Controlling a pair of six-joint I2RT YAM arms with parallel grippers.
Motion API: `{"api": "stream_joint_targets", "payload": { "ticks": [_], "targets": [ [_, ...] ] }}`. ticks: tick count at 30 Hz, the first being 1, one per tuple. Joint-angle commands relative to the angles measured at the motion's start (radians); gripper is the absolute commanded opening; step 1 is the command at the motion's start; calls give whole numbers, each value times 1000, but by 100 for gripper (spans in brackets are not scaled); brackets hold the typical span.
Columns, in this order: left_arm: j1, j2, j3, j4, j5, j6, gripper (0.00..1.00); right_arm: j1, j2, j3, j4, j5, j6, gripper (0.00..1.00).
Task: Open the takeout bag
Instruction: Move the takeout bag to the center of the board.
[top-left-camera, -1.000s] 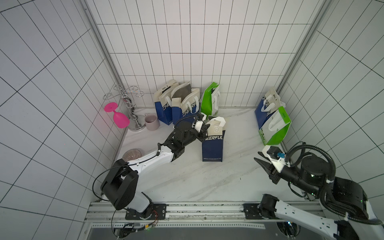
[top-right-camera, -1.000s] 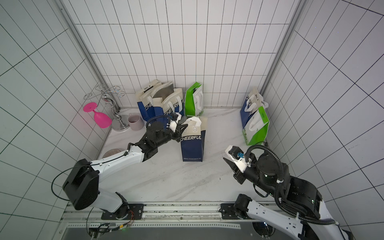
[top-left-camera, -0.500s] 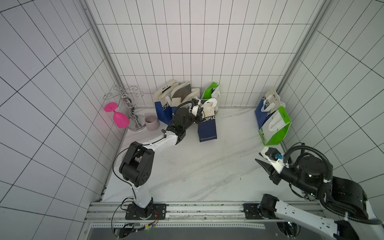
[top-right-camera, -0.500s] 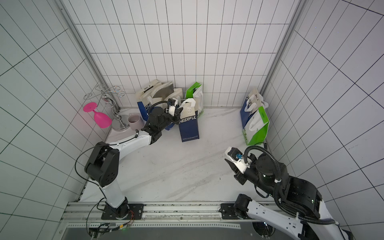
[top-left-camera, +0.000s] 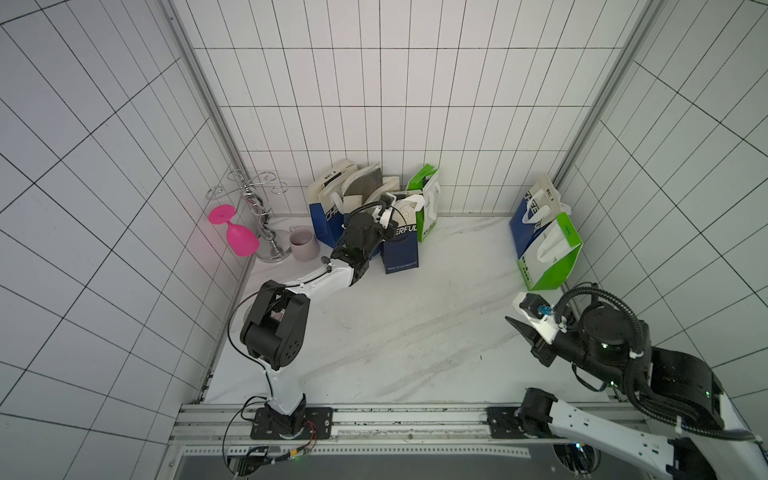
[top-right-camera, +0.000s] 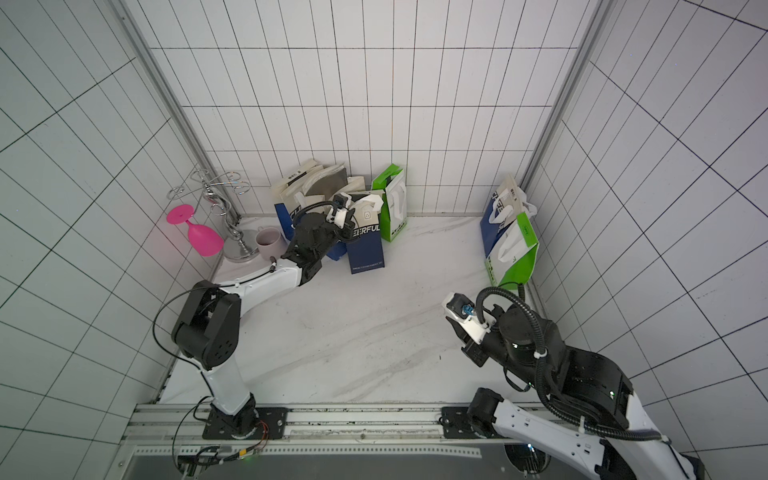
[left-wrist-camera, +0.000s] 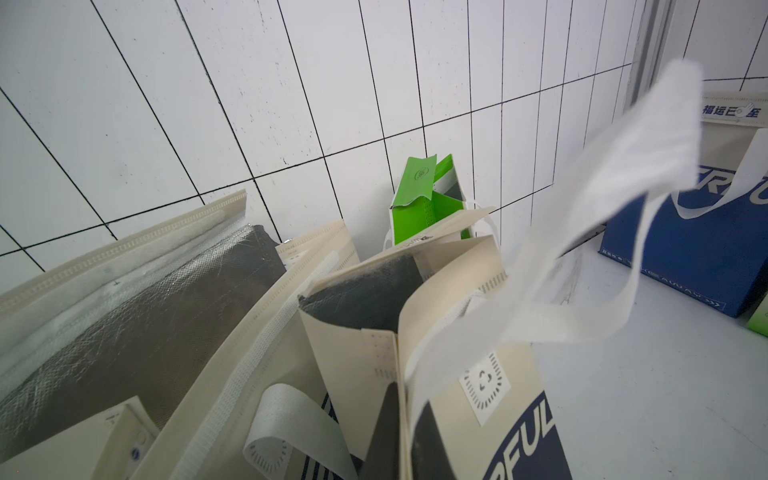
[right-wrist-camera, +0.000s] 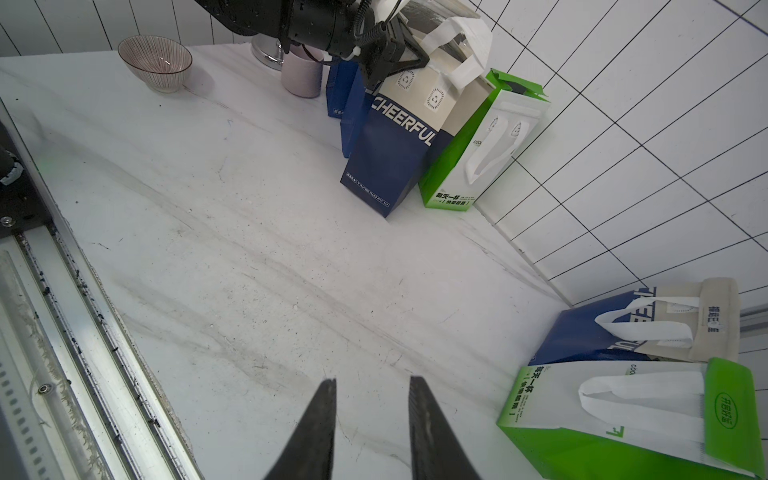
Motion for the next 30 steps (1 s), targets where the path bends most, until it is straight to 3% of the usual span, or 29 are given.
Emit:
{"api": "stream_joint_targets", "payload": {
  "ticks": [1, 5, 8, 12, 19, 24, 30],
  "targets": [
    [-4, -10, -3, 22, -8, 20, 19, -5, 1, -37, 13, 1, 32, 31],
    [-10, -53, -37, 0, 10, -48, 64, -6, -6, -53, 24, 18, 38, 32],
    [-11, -150, -95, -48, 33, -162, 81, -5, -11, -85, 49, 37, 45, 32],
    [-10, -314, -204, -150, 137, -330, 84, -5, 7, -133, 115, 41, 55, 33],
    [-14, -622, -548, -213, 310, -549, 83, -19, 140, -156, 242, 82, 97, 34],
    [-19, -822, -723, -339, 252, -551, 83, -110, 268, -139, 385, 75, 154, 34],
    [-22, -1018, -884, -349, 168, -558, 82, -324, 476, -43, 555, -5, 233, 33]
  ]
}}
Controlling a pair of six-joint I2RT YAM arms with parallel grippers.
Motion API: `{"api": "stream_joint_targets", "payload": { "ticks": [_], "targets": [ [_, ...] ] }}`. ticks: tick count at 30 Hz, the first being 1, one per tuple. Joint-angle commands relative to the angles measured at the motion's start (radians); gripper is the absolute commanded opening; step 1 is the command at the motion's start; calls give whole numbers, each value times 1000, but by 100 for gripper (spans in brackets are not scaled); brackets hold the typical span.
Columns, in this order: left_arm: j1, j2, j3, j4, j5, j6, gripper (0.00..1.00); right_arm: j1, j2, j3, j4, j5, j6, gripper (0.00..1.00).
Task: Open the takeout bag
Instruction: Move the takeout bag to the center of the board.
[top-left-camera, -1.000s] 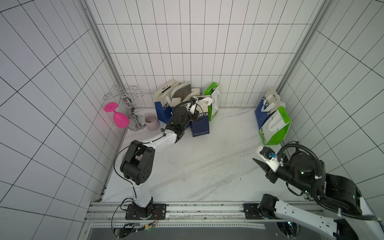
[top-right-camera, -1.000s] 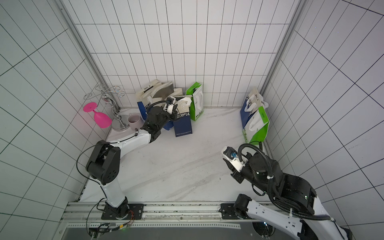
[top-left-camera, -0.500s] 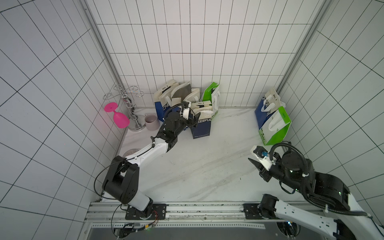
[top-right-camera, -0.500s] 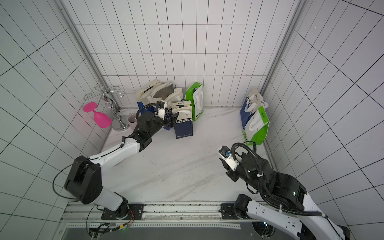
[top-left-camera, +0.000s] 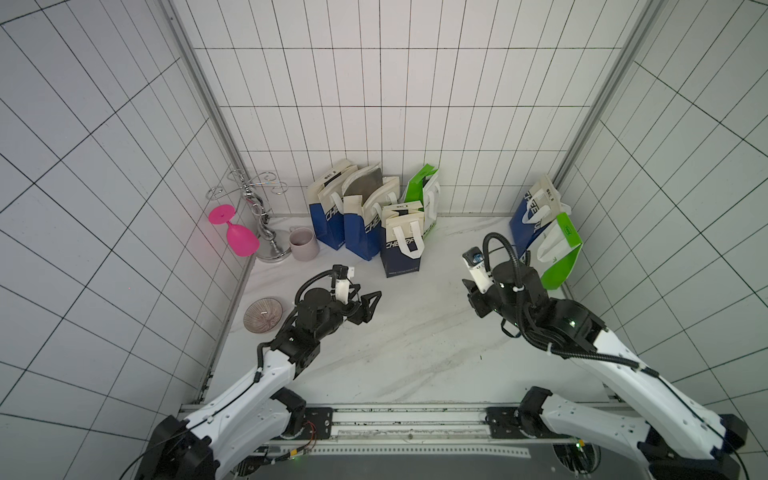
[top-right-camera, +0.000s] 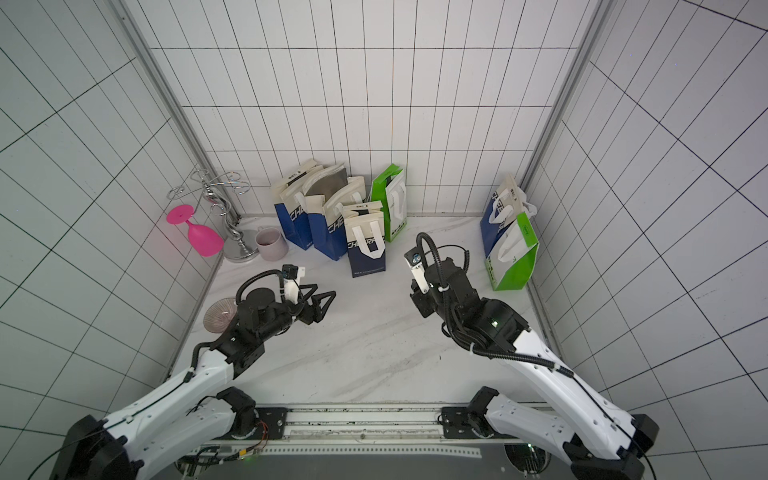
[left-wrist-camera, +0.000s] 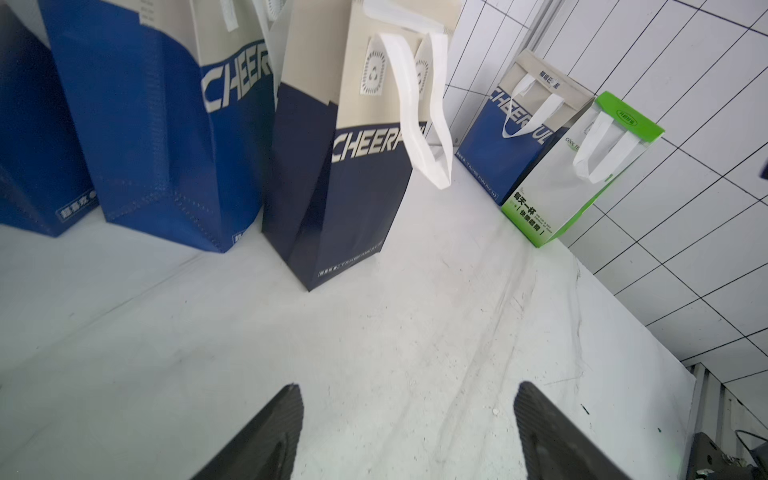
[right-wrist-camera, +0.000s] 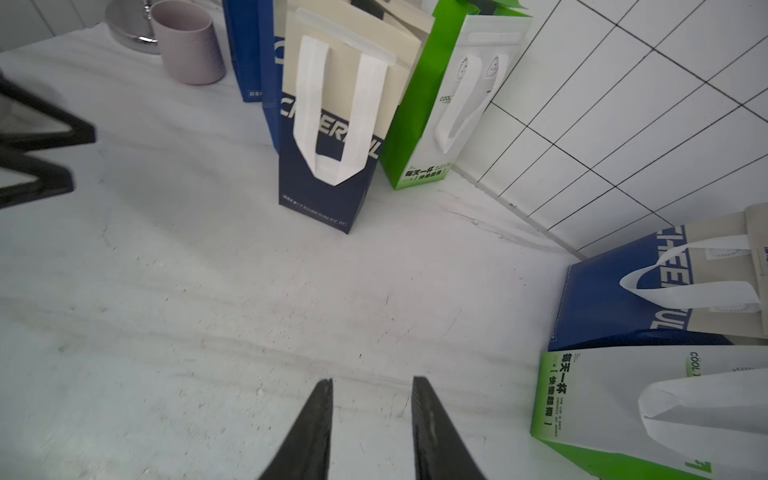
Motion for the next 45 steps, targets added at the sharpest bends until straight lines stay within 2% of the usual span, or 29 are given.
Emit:
{"api": "stream_joint_targets", "payload": {
  "ticks": [1, 10, 13, 16, 19, 22, 26, 29, 34, 39, 45],
  "targets": [
    [-6, -80, -41, -27, -44, -23, 82, -106, 108, 101, 137, -31, 86, 33],
    [-21, -241, -156, -57, -90, -15, 81, -458, 447, 490, 175, -103, 196, 33],
    [-33, -298, -172, -102, -84, -19, 80, -547, 541, 607, 148, -77, 251, 33],
    [-59, -336, -209, -60, -110, -25, 81, -606, 584, 672, 106, -49, 283, 33],
    [-63, -346, -208, -65, -116, -26, 81, -615, 542, 632, 105, -62, 279, 32],
    [-62, -337, -204, -72, -117, -24, 81, -614, 415, 515, 92, -52, 306, 33],
    [-63, -321, -199, -82, -123, -20, 81, -624, 125, 213, 94, 61, 351, 37],
    [-67, -320, -193, -82, -114, -20, 81, -660, -21, 33, 127, 110, 342, 44],
    [-73, -329, -195, -79, -106, -24, 81, -773, -9, -31, 118, 37, 349, 49],
    [-73, -332, -193, -90, -128, -15, 81, -814, 113, -38, 145, -2, 402, 54],
    [-73, -332, -194, -91, -132, -12, 81, -865, 208, -54, 210, 32, 422, 56]
  ]
}}
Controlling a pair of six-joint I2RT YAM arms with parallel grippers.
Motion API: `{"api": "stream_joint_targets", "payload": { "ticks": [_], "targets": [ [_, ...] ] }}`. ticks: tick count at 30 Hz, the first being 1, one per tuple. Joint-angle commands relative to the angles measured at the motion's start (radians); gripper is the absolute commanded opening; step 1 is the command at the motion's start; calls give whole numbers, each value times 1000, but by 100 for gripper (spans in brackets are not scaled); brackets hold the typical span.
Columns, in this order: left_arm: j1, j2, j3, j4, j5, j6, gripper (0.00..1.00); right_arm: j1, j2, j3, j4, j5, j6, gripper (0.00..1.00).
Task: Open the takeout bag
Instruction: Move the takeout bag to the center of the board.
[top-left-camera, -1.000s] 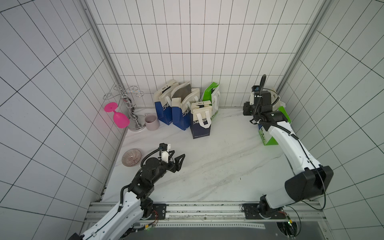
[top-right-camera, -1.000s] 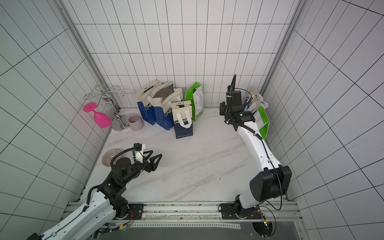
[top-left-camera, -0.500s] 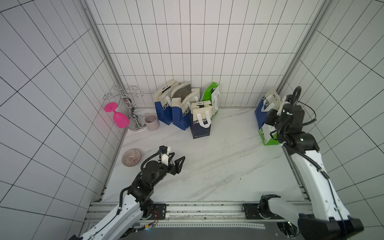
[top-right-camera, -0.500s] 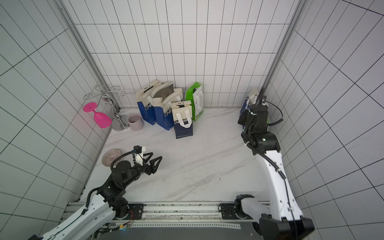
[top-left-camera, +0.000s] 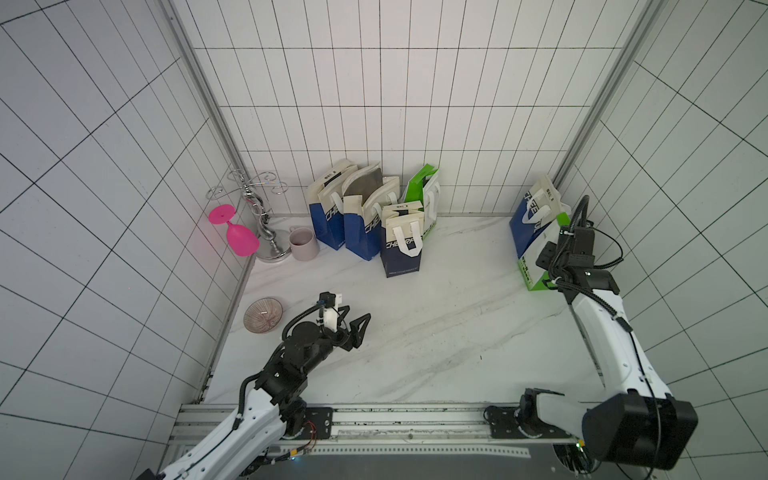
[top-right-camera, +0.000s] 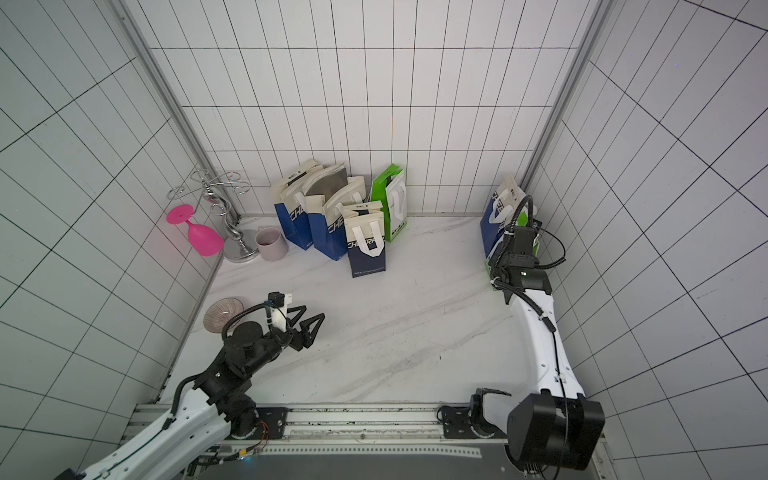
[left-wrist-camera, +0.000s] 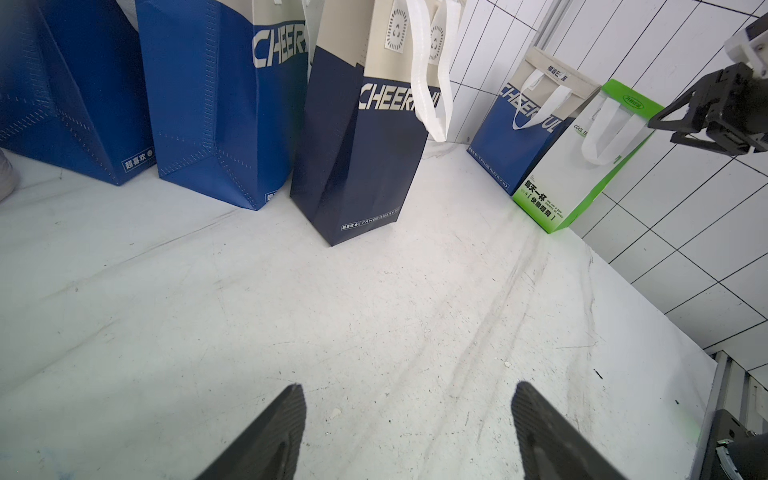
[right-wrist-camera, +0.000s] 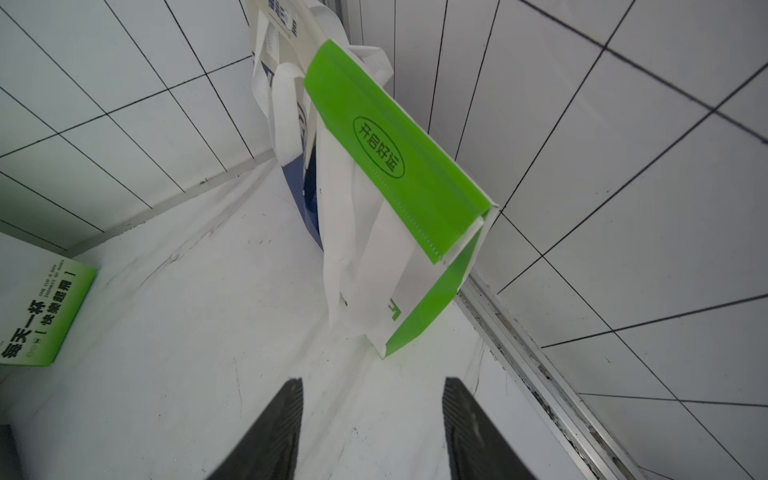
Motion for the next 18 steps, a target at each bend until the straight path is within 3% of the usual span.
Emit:
{"api": "stream_joint_targets", "payload": {
  "ticks": [1, 8, 14, 18],
  "targets": [
    [-2, -10, 9, -6, -15, 0, 81, -33, 26, -47, 52, 27, 45, 56],
    [-2, -9, 7, -7, -19, 3, 81, -96, 88, -75, 142, 8, 37, 58],
    [-2, -11, 9, -9, -16, 3, 81, -122, 148, -83, 304, -139, -23, 56],
    [-2, -15, 7, -10, -24, 5, 81, -137, 190, -62, 309, -123, -30, 56]
  ]
}}
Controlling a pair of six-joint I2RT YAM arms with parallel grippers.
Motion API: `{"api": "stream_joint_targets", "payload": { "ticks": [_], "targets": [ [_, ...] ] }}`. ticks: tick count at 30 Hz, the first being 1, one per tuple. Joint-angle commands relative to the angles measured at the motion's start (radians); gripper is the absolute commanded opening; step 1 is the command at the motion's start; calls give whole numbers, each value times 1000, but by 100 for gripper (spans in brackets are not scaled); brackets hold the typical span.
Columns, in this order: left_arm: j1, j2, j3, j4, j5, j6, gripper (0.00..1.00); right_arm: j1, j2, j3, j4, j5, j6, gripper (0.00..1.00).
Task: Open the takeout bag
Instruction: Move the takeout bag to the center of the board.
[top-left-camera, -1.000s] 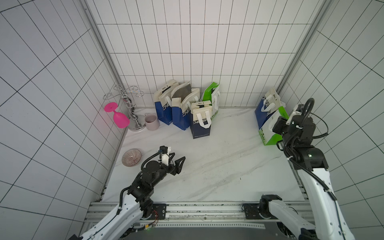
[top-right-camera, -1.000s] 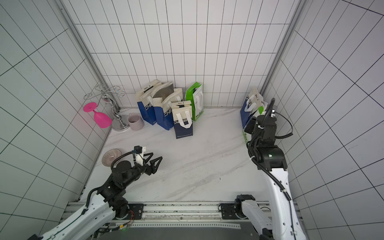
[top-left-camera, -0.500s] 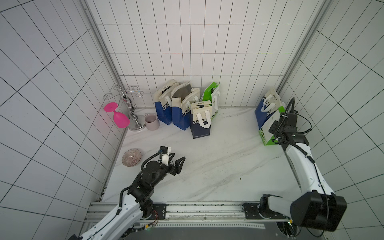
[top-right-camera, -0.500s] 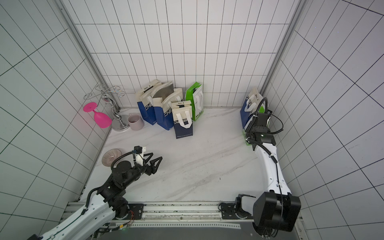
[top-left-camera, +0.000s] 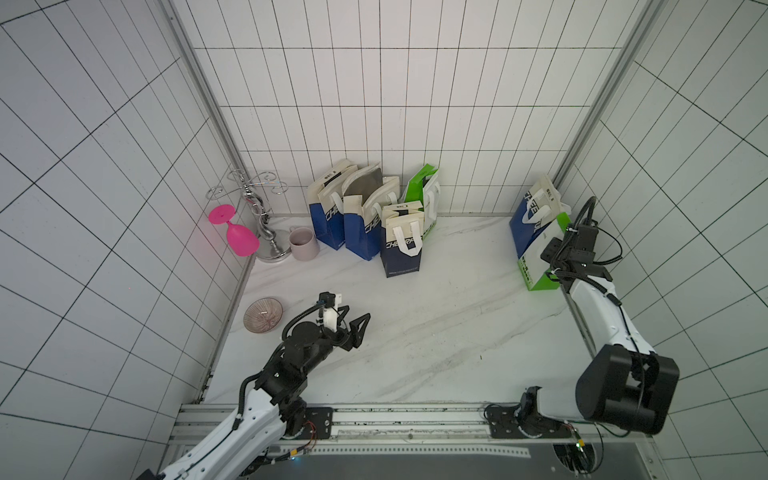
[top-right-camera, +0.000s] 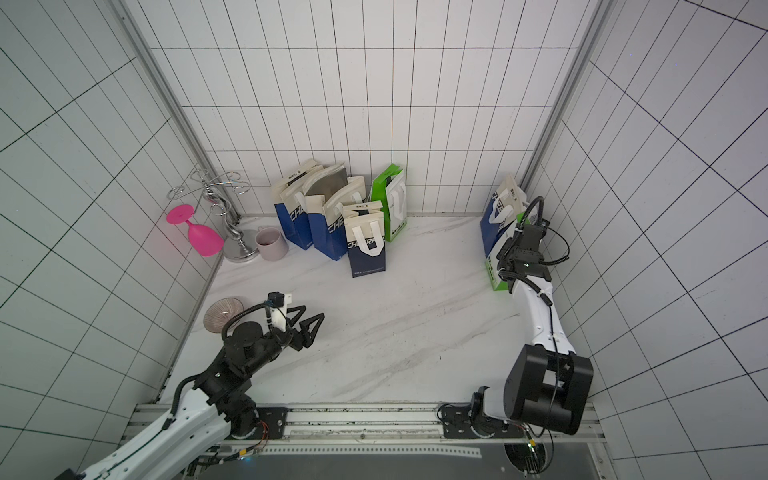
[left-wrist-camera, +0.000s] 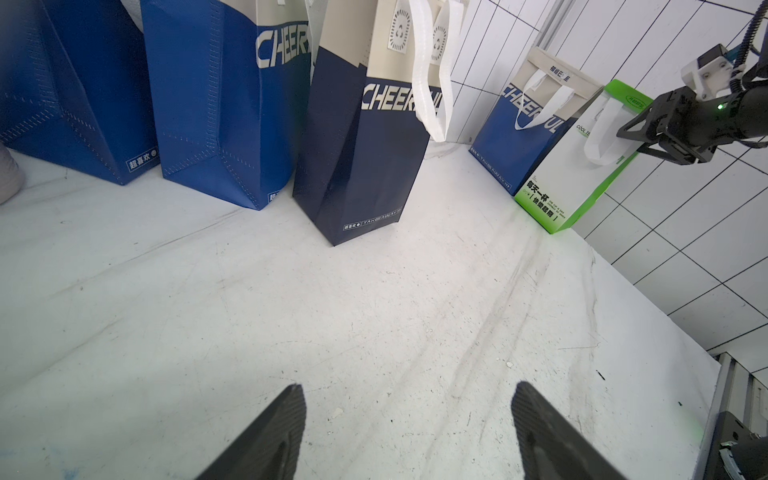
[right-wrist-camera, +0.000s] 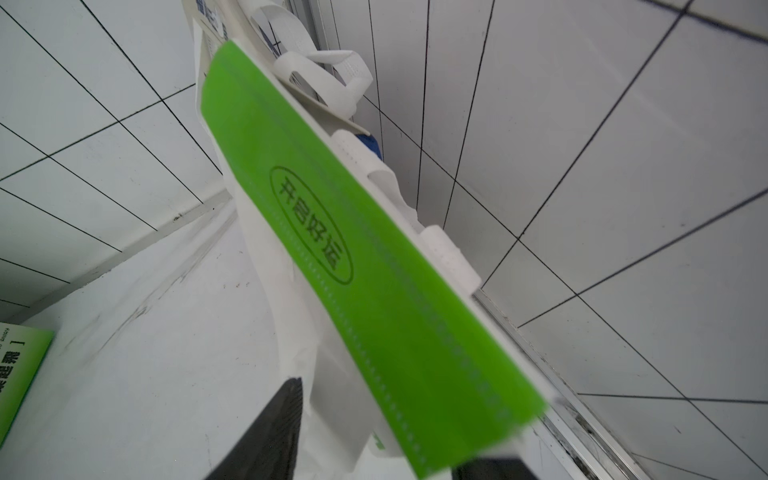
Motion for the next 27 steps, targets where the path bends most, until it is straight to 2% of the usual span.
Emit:
{"api": "stream_joint_targets", "payload": {
  "ticks": [1, 6, 8, 14, 16, 22, 27],
  "targets": [
    [-2, -9, 7, -8, -17, 4, 81, -30, 32, -29, 58, -43, -7, 56],
    [-2, -4, 7, -5, -19, 5, 81, -52, 53, -18, 63, -124, 7, 49],
    [-2, -1, 7, -5, -17, 4, 81, -52, 54, -17, 75, -162, -9, 41],
    [-2, -3, 8, -8, -22, 6, 81, -53, 32, -29, 105, -278, -17, 6],
    [-2, -5, 7, -9, -23, 6, 81, -52, 14, -42, 105, -295, -2, 0],
    [-2, -3, 9, -9, -20, 7, 81, -41, -98, -131, 113, -359, 88, 0],
    [-3, -18, 10, -7, -7, 7, 81, 48, -212, -195, 59, -382, 99, 0]
  ]
}}
